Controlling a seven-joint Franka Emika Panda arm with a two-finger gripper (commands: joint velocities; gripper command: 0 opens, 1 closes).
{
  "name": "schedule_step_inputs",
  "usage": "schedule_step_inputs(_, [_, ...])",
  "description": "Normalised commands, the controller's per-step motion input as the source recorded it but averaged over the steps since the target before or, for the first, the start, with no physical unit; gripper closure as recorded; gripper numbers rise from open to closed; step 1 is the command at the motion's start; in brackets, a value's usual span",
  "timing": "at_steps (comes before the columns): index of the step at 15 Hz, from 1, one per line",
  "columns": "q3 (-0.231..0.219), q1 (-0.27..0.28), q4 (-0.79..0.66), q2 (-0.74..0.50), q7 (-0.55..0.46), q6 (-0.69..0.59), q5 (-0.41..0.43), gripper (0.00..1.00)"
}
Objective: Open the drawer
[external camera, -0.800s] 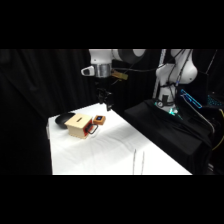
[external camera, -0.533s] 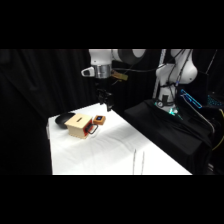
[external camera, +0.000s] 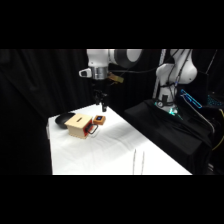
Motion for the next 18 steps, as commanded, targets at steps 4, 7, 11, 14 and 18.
schedule_step_inputs(4, [-0.018, -0.029, 0.06, 0.18, -0.19, 0.26, 0.071, 0.0])
schedule_step_inputs(7, [0.002, -0.028, 0.1, 0.21, -0.19, 0.21, 0.097, 0.0])
schedule_step_inputs(11, [0.003, -0.036, 0.16, 0.25, -0.15, 0.19, 0.038, 0.0])
schedule_step_inputs(14, [-0.017, -0.043, 0.21, 0.28, -0.09, 0.17, -0.033, 0.0])
schedule_step_inputs(18, [-0.019, -0.058, 0.22, 0.25, -0.12, 0.13, -0.024, 0.0])
